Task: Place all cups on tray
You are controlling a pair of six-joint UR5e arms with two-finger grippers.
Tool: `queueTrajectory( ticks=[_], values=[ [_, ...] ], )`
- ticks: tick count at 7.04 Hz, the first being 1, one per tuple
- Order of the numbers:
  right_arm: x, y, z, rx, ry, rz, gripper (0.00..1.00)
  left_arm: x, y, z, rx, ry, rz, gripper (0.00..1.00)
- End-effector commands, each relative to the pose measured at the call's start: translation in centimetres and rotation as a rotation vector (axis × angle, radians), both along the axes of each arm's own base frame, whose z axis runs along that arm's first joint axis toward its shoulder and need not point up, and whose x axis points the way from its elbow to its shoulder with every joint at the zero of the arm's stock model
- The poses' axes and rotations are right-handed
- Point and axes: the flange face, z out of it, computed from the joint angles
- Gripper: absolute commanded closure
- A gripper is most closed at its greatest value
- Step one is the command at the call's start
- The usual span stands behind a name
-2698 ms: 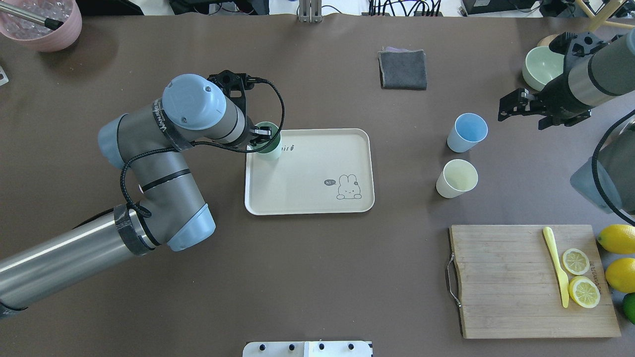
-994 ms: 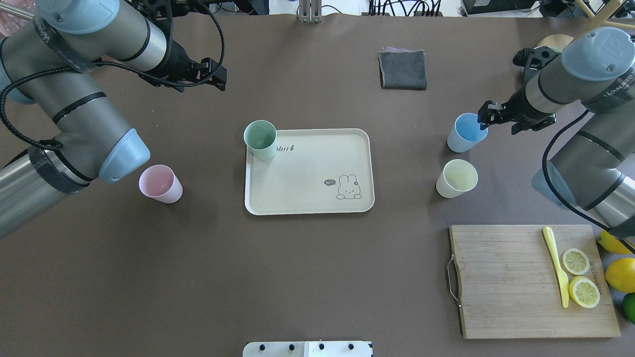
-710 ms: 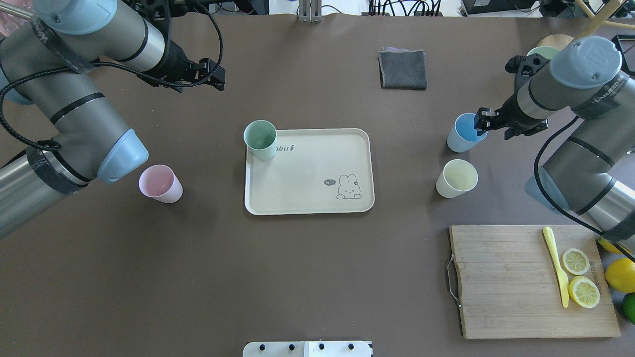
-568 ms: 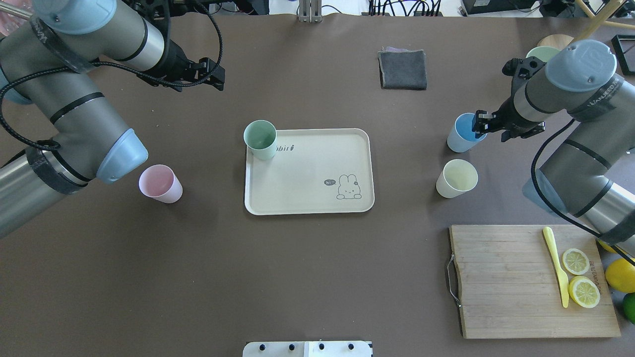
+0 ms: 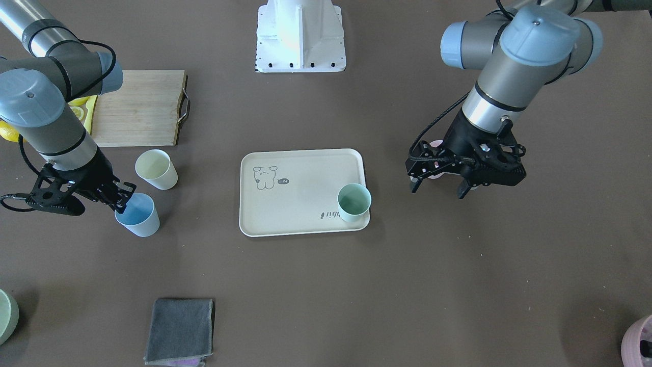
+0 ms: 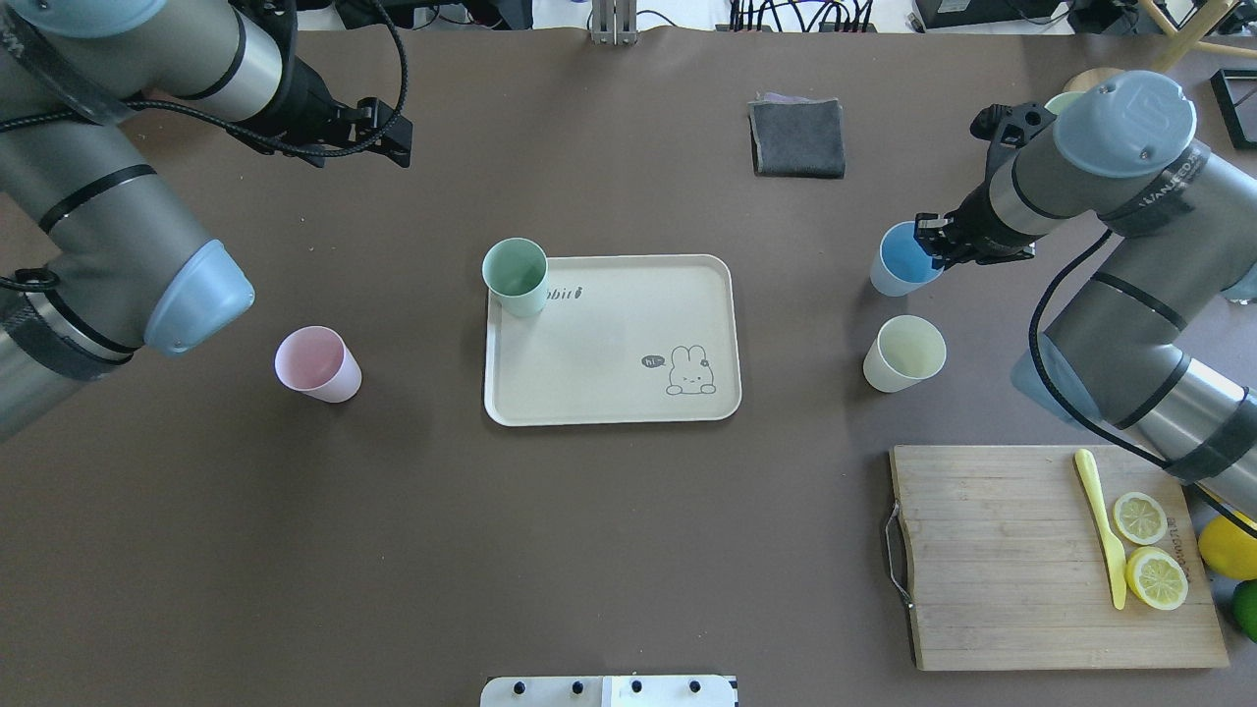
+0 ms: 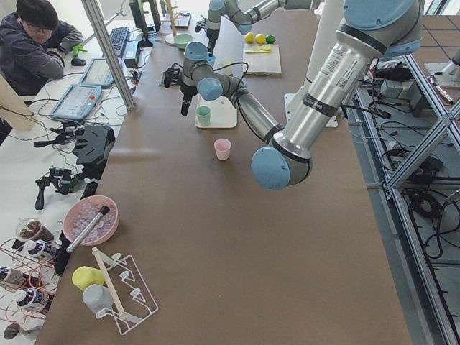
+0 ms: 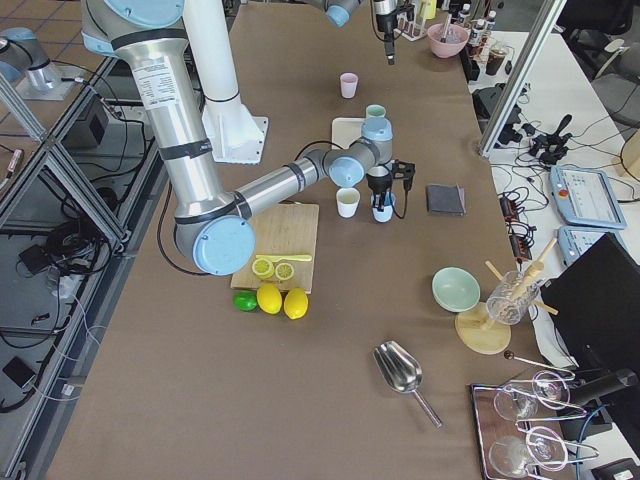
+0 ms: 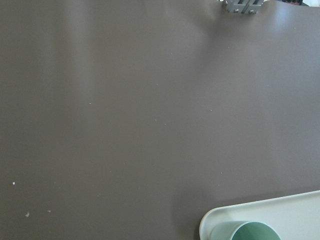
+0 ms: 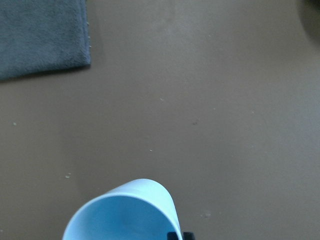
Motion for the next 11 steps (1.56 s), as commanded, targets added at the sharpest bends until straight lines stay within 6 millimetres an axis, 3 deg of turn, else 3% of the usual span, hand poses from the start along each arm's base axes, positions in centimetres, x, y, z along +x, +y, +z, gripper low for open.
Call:
queueTrajectory(
  ticks=[1, 3, 4, 5, 7, 9, 11],
  values=[
    [-0.7, -1.5, -5.6, 0.001, -0.066, 0.054, 1.00, -5.1, 3.3, 7.0, 0.024, -0.093, 0.079, 0.01],
    [-3.0, -2.5, -13.1, -0.051, -0.100, 0.099, 1.00, -7.8, 7.4, 17.8, 0.002, -0.130, 0.085, 0.01],
    [-5.6, -1.4, -15.3, -0.071, -0.118, 0.097, 1.00, -8.6, 8.5, 20.5, -0.003, -0.122, 0.075, 0.01],
    [-7.8, -0.4, -16.8, -0.088, -0.128, 0.102, 1.00, -8.8, 9.0, 20.8, -0.033, -0.114, 0.055, 0.01],
    [-12.2, 2.0, -18.3, -0.106, -0.102, 0.076, 1.00, -5.6, 9.7, 18.4, -0.114, -0.032, 0.001, 0.01],
    [-16.1, 1.9, -18.4, -0.126, -0.076, 0.044, 1.00, -4.4, 10.2, 17.6, -0.130, -0.014, 0.005, 0.01],
    [-18.5, 1.3, -17.8, -0.139, -0.048, 0.029, 1.00, -3.7, 10.3, 17.2, -0.148, -0.003, -0.001, 0.01]
  ],
)
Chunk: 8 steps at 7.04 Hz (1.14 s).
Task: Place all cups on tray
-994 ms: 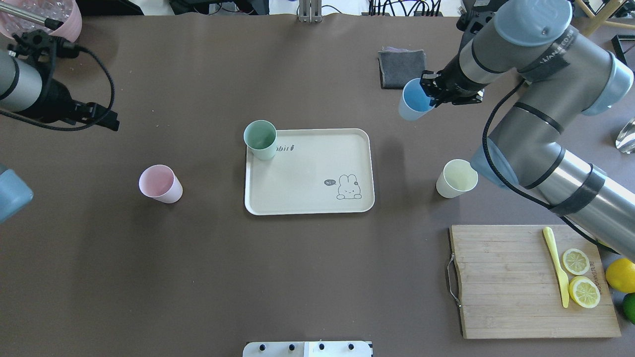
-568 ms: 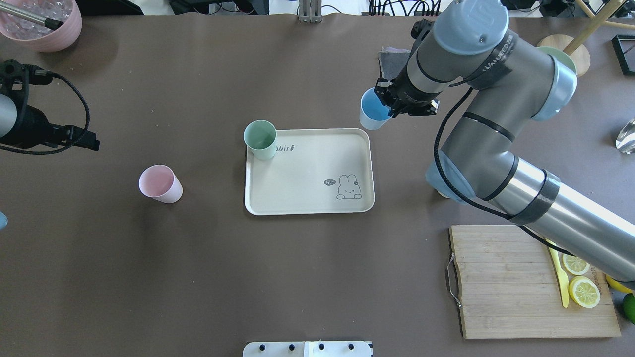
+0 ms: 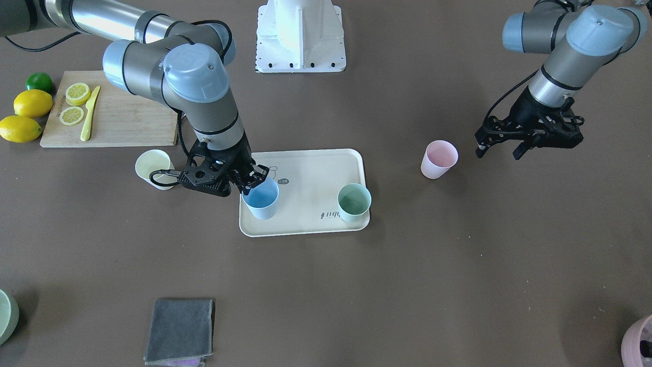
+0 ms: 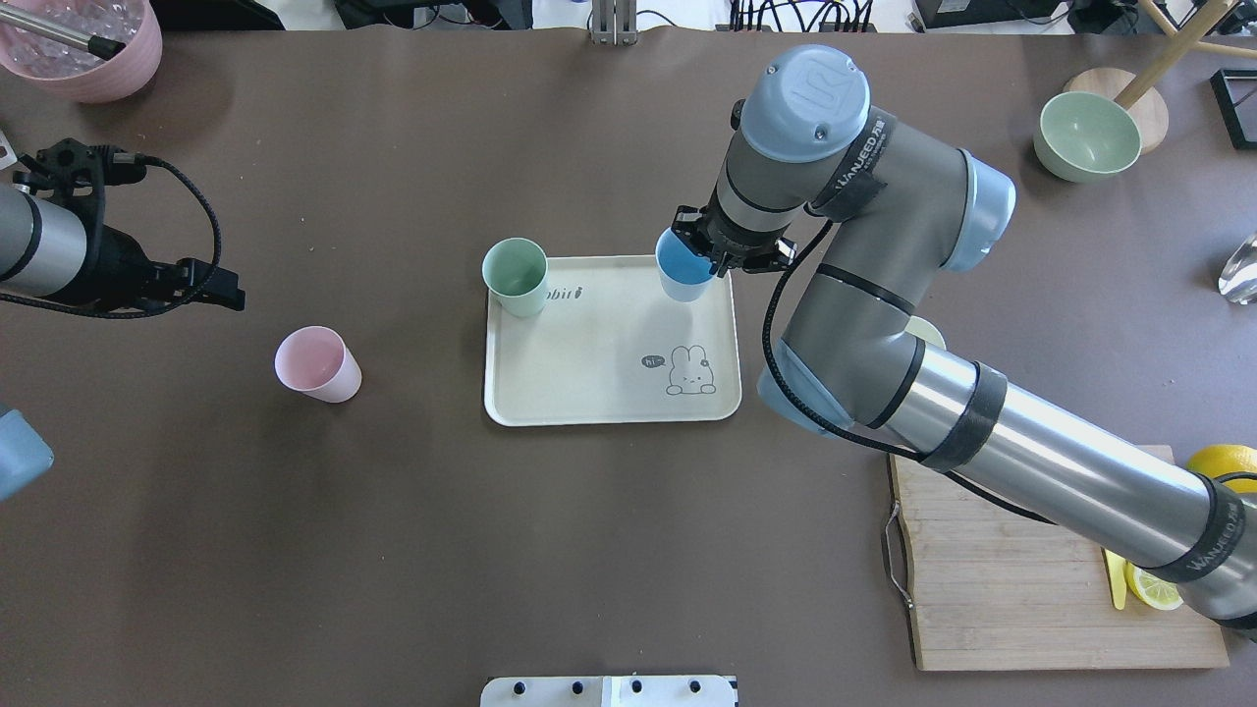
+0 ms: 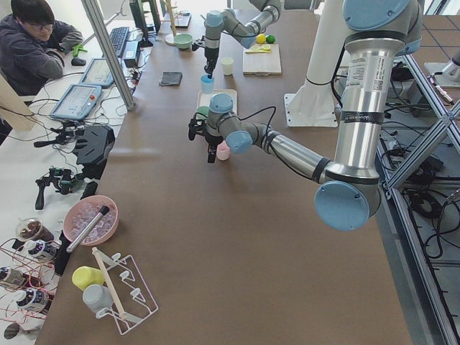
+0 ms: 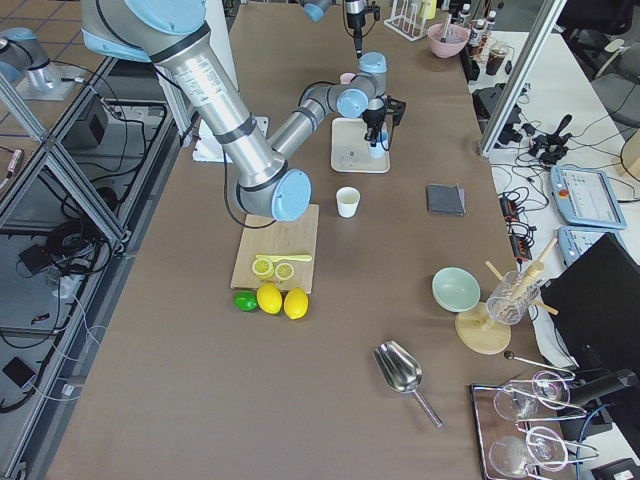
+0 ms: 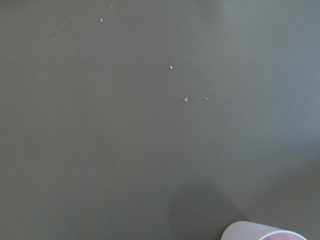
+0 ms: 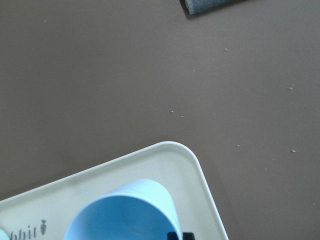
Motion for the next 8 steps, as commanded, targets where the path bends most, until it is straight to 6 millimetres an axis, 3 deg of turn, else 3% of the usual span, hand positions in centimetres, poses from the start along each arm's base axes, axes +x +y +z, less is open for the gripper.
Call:
queueTrajectory(
  ticks=[1, 2, 3, 5, 6, 7, 8],
  values=[
    [-2.0, -0.2, 0.8, -0.009, 0.028, -0.013, 0.91, 1.6, -0.3, -2.1, -0.012, 0.031, -0.025, 0.01],
    [-2.2, -0.3, 0.9, -0.005, 0.022, -0.011, 0.31, 2.1, 0.0, -2.1, -0.017, 0.033, -0.018, 0.01],
    [-2.2, -0.3, 0.8, -0.002, 0.014, -0.009, 0.01, 2.7, 0.2, -1.9, -0.018, 0.028, -0.013, 0.01],
    [0.4, -1.1, -1.1, 0.041, -0.020, -0.008, 0.00, 6.4, 2.1, -1.5, -0.013, -0.006, -0.006, 0.01],
    [3.7, -2.4, -1.8, 0.049, -0.055, -0.029, 0.00, 7.5, 2.8, -1.4, -0.015, -0.008, 0.013, 0.02],
    [7.5, -3.1, -0.1, 0.060, -0.078, -0.080, 0.00, 8.4, 3.3, -0.8, -0.010, -0.025, 0.017, 0.20],
    [11.0, -3.3, 1.6, 0.080, -0.077, -0.077, 0.00, 9.8, 3.7, 0.1, -0.006, -0.053, 0.020, 0.84]
  ],
)
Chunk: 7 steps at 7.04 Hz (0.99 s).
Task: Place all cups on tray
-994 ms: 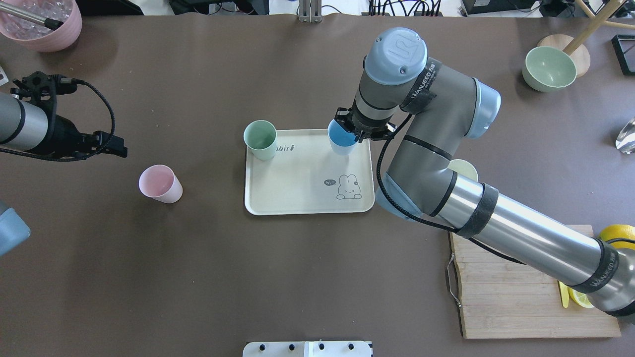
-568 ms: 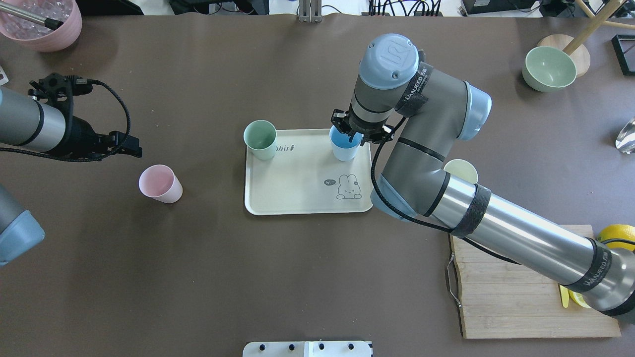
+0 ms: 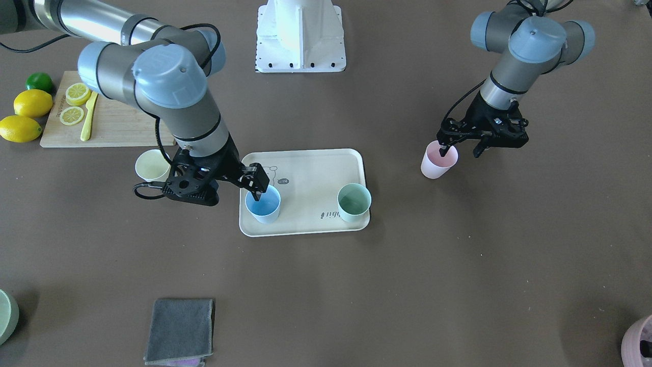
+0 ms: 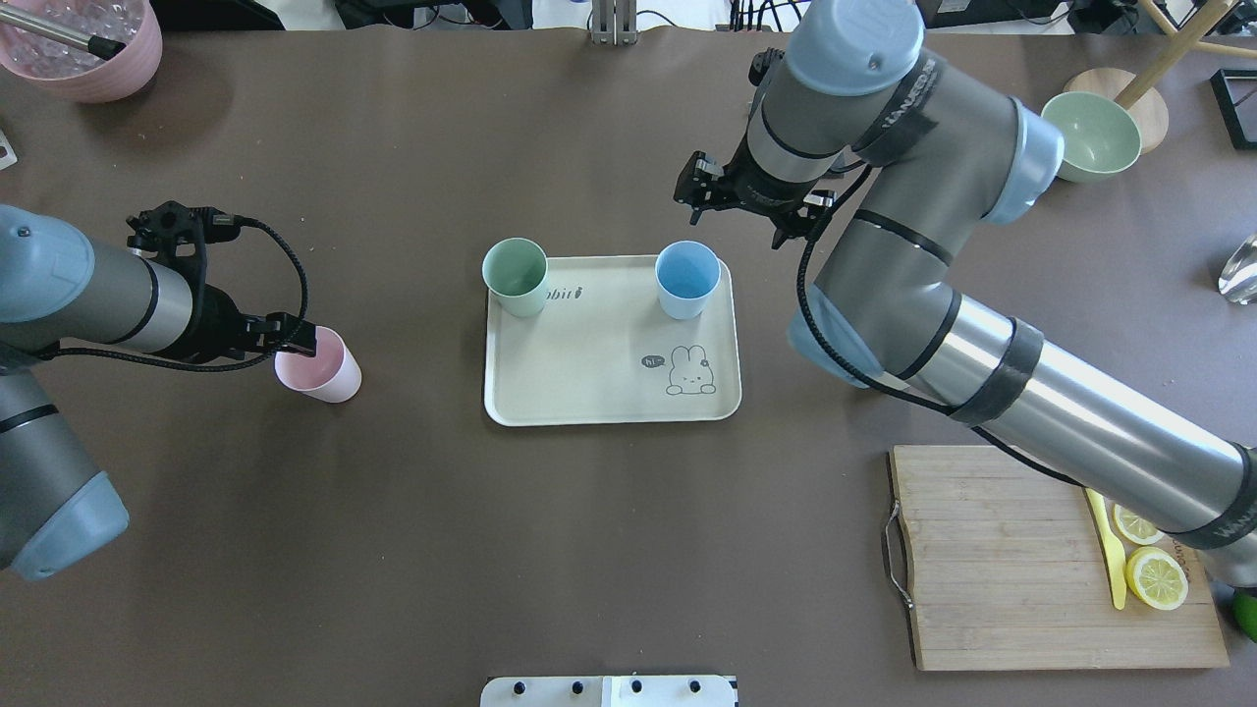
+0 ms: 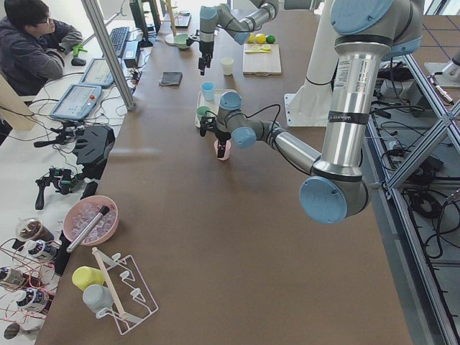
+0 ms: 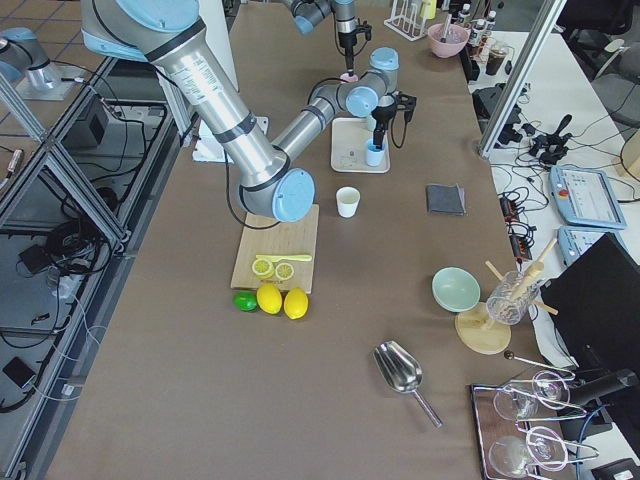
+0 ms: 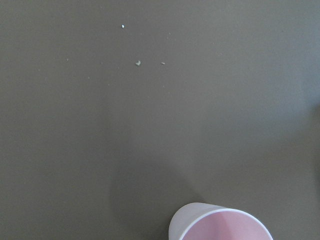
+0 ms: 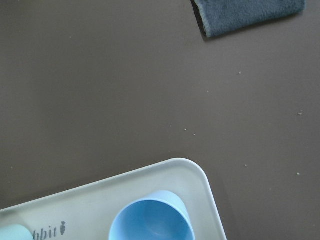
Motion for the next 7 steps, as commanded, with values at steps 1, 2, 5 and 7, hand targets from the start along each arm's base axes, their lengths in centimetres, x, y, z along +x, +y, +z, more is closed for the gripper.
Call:
queueTrajectory(
  ticks=[1, 2, 5, 7],
  values=[
    [7.4, -0.8, 3.1, 0.027, -0.001, -0.023, 0.00, 2.3, 0.4, 1.6, -0.001, -0.040, 0.012, 1.00],
    [11.1, -0.8, 4.1, 0.042, 0.022, -0.043, 0.00, 2.2, 0.5, 1.2, 0.006, -0.035, 0.013, 1.00],
    [17.0, 2.4, 12.5, 0.074, 0.106, -0.117, 0.02, 0.7, -1.8, -5.7, 0.009, 0.039, 0.015, 1.00],
    [16.8, 3.8, 16.8, 0.039, 0.161, -0.143, 0.03, 0.5, -2.7, -14.2, -0.031, 0.011, 0.003, 1.00]
  ],
)
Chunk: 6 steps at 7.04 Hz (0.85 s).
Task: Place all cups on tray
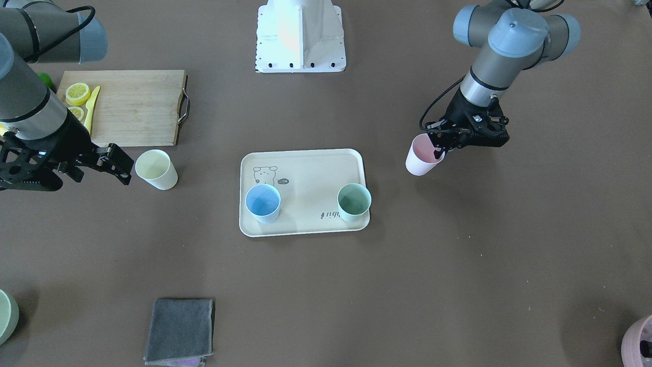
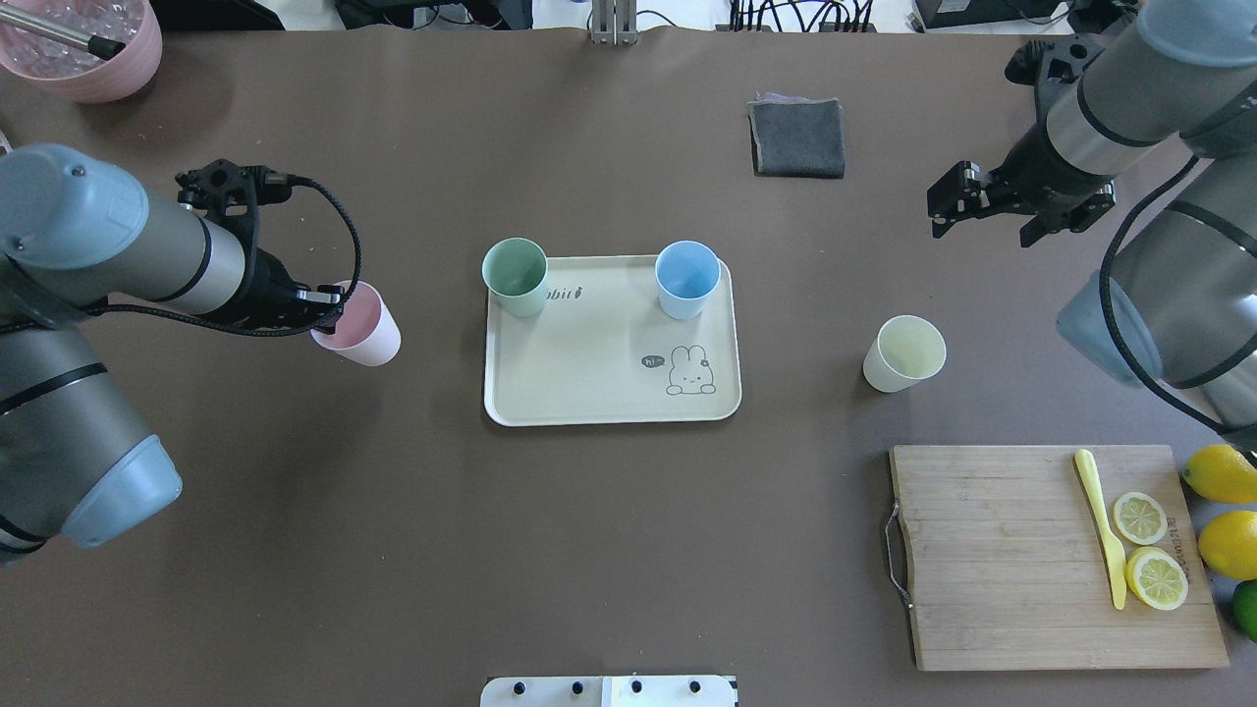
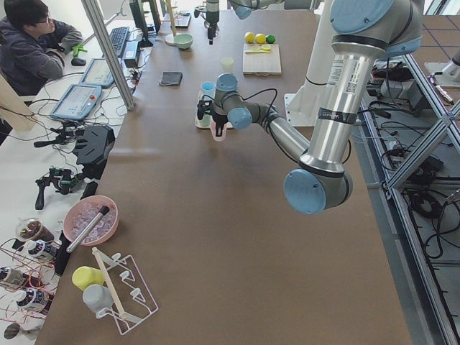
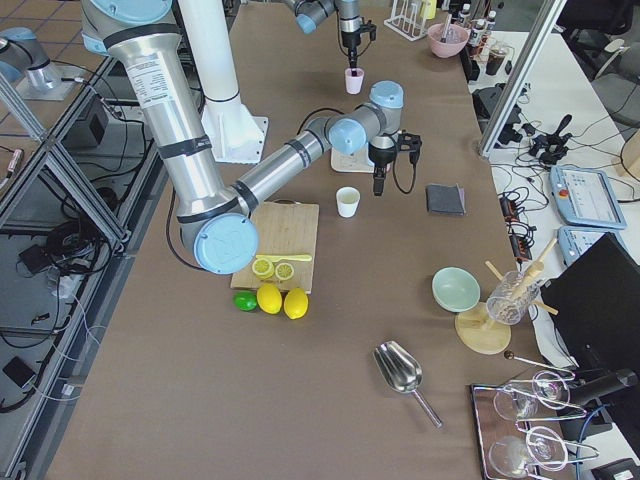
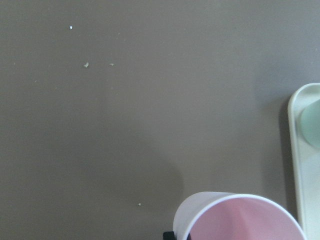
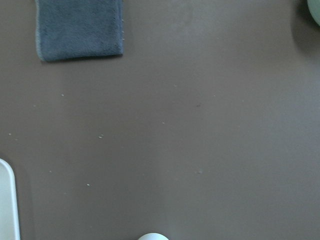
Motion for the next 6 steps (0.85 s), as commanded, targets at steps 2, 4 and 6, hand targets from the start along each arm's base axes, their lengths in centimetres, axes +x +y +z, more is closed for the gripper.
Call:
queueTrajectory(
  ticks=[2, 4, 6],
  values=[
    [-3.7, 2.7, 3.0, -0.034, 0.068, -0.005, 0.05, 1.0, -1.1, -8.9, -0.033, -0.006, -0.025, 1.00],
    [-6.8, 4.0, 3.0, -0.033, 0.026, 0.001, 0.06, 7.1, 1.6, -11.2, -0.018, -0.025, -0.056, 1.00],
    [-7.4, 4.4, 3.4, -0.042, 0.030, -0.007, 0.05, 9.9, 1.8, -12.6, -0.042, -0.021, -0.070, 1.00]
  ],
)
